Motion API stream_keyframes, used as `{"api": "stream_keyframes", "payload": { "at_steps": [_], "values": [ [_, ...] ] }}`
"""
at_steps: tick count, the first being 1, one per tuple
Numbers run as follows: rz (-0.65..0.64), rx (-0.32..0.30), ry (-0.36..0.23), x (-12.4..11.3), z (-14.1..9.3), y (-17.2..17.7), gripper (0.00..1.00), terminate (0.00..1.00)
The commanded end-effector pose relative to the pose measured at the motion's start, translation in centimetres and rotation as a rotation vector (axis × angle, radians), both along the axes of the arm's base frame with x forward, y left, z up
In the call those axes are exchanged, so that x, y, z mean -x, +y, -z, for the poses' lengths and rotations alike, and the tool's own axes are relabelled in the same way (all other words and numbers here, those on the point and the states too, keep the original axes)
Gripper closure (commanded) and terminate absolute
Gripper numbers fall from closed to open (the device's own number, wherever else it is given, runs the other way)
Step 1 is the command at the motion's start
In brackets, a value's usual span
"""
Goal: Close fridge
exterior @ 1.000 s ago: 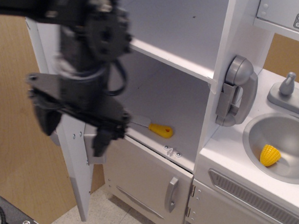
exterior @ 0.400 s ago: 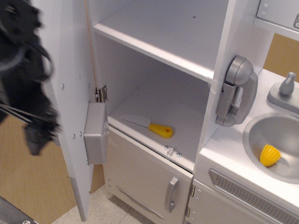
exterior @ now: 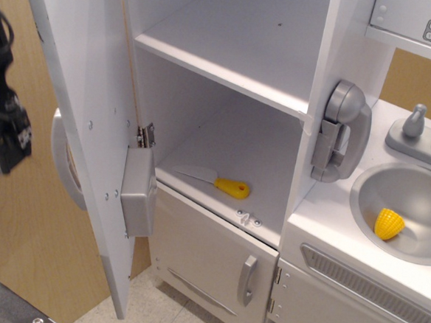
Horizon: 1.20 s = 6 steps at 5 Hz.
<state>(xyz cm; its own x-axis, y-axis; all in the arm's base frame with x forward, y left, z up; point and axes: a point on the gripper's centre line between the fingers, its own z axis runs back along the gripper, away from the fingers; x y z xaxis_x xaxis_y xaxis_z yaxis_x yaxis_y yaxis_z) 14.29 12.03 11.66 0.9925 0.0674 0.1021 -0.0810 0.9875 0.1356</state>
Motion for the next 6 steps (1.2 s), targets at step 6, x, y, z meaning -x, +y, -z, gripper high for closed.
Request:
{"api": "stream_keyframes", "payload": {
  "at_steps": [6],
  "values": [
    [-0.195,0.032,-0.081,-13.8,-0.2,-6.5,0.00,0.00]
  ]
}}
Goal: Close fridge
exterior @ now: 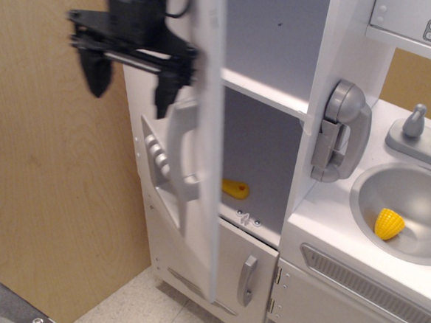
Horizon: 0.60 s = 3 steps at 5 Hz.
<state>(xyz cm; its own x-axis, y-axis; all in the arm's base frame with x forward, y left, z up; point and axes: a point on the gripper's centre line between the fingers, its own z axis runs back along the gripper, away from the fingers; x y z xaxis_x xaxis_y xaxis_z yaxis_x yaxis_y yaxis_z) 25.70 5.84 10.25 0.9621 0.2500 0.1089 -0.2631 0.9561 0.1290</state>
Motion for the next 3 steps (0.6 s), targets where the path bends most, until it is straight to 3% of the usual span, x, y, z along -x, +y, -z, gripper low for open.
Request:
{"api": "stream_keyframes", "payload": {
  "at_steps": [1,3],
  "values": [
    [-0.041,0.043,-0.085,-3.9,-1.7,-0.6,0.00,0.00],
    [-0.130,0.062,-0.102,-7.5,-1.8,-0.7,0.00,0.00]
  ]
}}
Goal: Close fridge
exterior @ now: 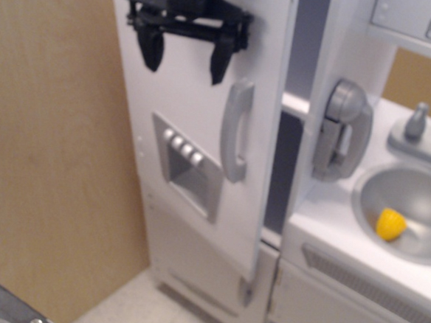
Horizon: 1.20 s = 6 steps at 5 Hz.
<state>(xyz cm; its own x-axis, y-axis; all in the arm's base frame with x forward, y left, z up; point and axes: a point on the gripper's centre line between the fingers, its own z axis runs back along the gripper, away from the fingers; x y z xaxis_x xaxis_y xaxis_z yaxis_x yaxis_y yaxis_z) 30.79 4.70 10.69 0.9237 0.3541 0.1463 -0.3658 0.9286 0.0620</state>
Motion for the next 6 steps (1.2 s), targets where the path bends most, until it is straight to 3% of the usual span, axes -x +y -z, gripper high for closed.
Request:
{"api": "stream_keyframes", "payload": {
  "at_steps": [1,2,3,4,5,6],
  "values": [
    [-0.036,0.016,-0.042,-3.3,-1.4,0.3,0.00,0.00],
    [-0.053,0.019,-0.054,-4.4,-1.5,0.1,0.00,0.00],
    [-0.041,0.015,-0.049,-3.9,-1.5,0.3,0.00,0.00],
    [0.056,-0.013,-0.047,0.7,-1.1,0.6,0.00,0.00],
    [0.094,-0.009,-0.040,2.9,-1.0,1.1,0.00,0.00],
    [0.067,-0.002,-0.016,3.0,-1.3,1.2,0.00,0.00]
  ]
}}
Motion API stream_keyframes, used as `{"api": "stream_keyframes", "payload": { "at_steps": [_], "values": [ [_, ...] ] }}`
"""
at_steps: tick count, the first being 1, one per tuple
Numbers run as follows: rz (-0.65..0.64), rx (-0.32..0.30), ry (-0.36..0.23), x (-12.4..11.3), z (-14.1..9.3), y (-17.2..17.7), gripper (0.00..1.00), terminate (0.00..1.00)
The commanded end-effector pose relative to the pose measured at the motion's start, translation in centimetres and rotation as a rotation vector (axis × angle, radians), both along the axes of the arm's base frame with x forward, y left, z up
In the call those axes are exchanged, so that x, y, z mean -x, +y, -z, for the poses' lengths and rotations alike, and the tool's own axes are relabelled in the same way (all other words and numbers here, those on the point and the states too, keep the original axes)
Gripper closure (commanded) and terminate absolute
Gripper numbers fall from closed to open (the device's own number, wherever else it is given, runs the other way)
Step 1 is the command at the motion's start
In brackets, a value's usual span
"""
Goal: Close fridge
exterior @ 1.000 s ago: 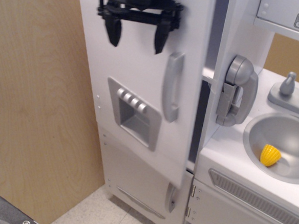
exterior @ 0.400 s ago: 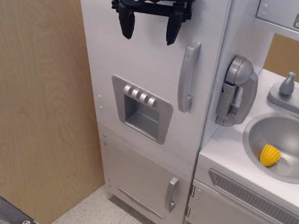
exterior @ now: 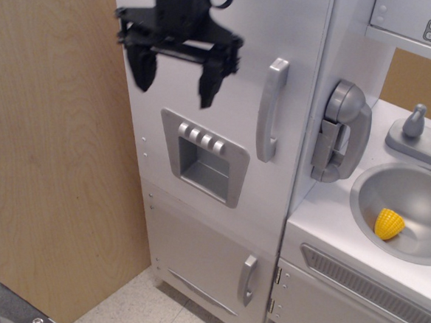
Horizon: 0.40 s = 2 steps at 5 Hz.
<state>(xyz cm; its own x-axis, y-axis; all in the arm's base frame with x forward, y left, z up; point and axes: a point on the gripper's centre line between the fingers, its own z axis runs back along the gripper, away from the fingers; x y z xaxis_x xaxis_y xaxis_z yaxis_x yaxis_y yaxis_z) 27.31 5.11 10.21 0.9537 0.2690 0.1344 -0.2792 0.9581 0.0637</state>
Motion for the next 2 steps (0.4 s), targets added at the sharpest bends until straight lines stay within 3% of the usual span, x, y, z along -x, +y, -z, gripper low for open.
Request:
{"api": "stream_keyframes", "payload": {
  "at_steps": [1,2],
  "values": [
    [-0.024,-0.003,-0.028,-0.50,-1.74,0.77,0.00,0.00],
    [-0.024,-0.003,-0.028,-0.50,-1.74,0.77,0.00,1.00]
  ]
}}
